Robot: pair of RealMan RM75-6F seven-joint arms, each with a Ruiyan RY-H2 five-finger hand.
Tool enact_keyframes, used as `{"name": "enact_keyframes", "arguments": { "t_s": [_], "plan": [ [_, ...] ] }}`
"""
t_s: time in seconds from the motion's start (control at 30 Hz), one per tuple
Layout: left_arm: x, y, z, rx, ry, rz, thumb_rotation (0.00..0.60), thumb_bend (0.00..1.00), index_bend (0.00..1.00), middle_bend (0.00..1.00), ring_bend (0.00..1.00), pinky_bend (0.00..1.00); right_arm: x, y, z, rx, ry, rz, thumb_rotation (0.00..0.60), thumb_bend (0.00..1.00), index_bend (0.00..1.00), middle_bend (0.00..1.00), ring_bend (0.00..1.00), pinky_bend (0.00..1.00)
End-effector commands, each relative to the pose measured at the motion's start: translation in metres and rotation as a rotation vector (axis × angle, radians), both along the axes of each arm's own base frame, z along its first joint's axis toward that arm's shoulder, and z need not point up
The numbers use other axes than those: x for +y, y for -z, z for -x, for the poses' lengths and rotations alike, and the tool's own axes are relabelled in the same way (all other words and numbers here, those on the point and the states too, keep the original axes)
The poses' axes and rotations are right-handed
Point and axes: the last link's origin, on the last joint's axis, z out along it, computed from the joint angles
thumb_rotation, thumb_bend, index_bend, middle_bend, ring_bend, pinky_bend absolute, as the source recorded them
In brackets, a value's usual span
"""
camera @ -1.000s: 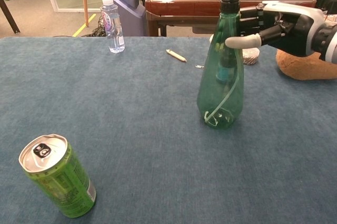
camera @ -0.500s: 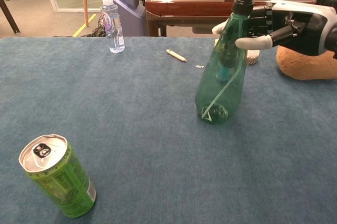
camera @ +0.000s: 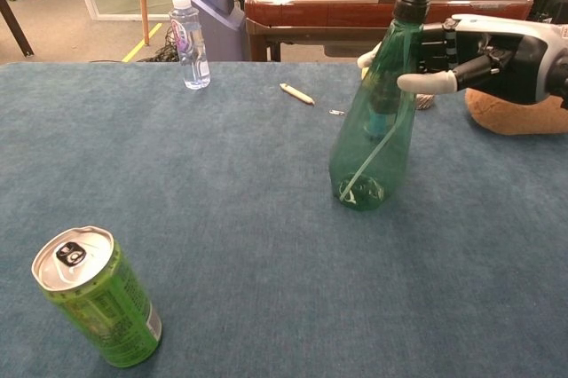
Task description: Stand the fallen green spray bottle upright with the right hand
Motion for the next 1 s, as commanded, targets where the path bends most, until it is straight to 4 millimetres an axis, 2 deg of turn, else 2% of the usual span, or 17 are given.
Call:
{"name": "enact_keyframes", "arguments": {
  "t_s": [0.03, 0.13, 0.27, 0.5, 0.7, 1.0],
  "plan": [
    [0.000, 0.000, 0.000, 0.000, 0.000, 0.000, 0.600, 0.33, 0.41, 0.25, 0.24, 0.23, 0.000, 0.001, 0.000, 0.007, -0.002, -0.003, 0.600, 0.31, 0.31, 0.18, 0.07, 0.04],
    [0.000, 0.000, 0.000, 0.000, 0.000, 0.000, 0.600, 0.33, 0.41, 0.25, 0.24, 0.23, 0.001, 0.002, 0.001, 0.015, -0.004, -0.008, 0.600, 0.28, 0.29, 0.16, 0.06, 0.03],
    [0.000, 0.000, 0.001, 0.000, 0.000, 0.000, 0.600, 0.33, 0.41, 0.25, 0.24, 0.23, 0.002, 0.001, 0.004, 0.044, -0.013, -0.007, 0.600, 0.18, 0.25, 0.14, 0.04, 0.01],
    [0.002, 0.001, 0.001, 0.003, -0.001, 0.005, 0.600, 0.33, 0.41, 0.25, 0.24, 0.23, 0.005, -0.011, 0.008, 0.084, -0.039, 0.009, 0.600, 0.07, 0.11, 0.06, 0.00, 0.00],
    [0.004, 0.003, 0.000, 0.002, 0.005, 0.012, 0.600, 0.33, 0.41, 0.25, 0.24, 0.23, 0.008, -0.022, 0.011, 0.110, -0.039, 0.035, 0.600, 0.05, 0.03, 0.02, 0.00, 0.00],
    [0.005, 0.002, -0.001, 0.008, 0.009, 0.011, 0.600, 0.33, 0.41, 0.25, 0.24, 0.23, 0.017, -0.047, 0.020, 0.147, -0.025, 0.128, 0.600, 0.04, 0.01, 0.04, 0.00, 0.00]
  ]
}}
